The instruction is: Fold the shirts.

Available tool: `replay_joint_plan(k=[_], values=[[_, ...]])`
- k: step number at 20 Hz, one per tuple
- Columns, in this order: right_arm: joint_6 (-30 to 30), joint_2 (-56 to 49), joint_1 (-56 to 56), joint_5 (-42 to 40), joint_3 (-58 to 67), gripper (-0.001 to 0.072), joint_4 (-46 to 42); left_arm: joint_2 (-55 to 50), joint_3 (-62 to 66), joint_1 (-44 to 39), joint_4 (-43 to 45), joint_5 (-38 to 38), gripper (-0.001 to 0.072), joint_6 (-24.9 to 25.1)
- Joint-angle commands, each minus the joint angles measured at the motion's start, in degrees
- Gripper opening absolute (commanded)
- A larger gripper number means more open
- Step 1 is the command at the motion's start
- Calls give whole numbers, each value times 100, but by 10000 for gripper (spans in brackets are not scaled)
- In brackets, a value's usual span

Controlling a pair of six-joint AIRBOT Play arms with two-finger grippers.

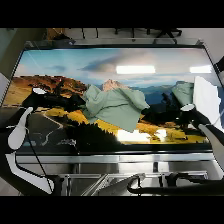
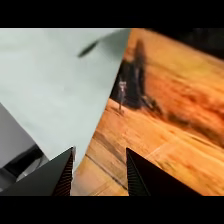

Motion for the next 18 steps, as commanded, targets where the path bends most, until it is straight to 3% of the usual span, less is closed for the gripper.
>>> replay_joint_plan(k=[1, 4, 5, 6, 7, 9, 10, 14, 18], values=[[11, -404, 660, -669, -225, 392, 374, -501, 463, -363, -144, 238, 697, 76], [-525, -719, 911, -704, -219, 382, 1187, -713, 990, -404, -114, 52, 420, 37], [-774, -769, 975, -706, -216, 378, 1473, -734, 1102, -400, -107, -35, 274, 37], [-970, -798, 1019, -706, -214, 349, 1707, -737, 1152, -372, -107, -109, 97, 48], [-1132, -809, 1038, -704, -214, 250, 1937, -737, 1213, -363, -107, -186, 18, 46], [-1460, -796, 1040, -671, -199, 56, 2411, -730, 1344, -363, -116, -374, 17, 35], [-1552, -769, 1038, -601, -146, 19, 2559, -678, 1419, -363, -116, -518, 16, 0], [-1512, -92, 721, 52, 739, 18, 2594, 57, 2020, -282, -116, -1047, 14, -173], [-1095, 1193, -345, 310, 2693, 16, 2592, 1246, 3560, 236, -118, -1366, 14, -809]])
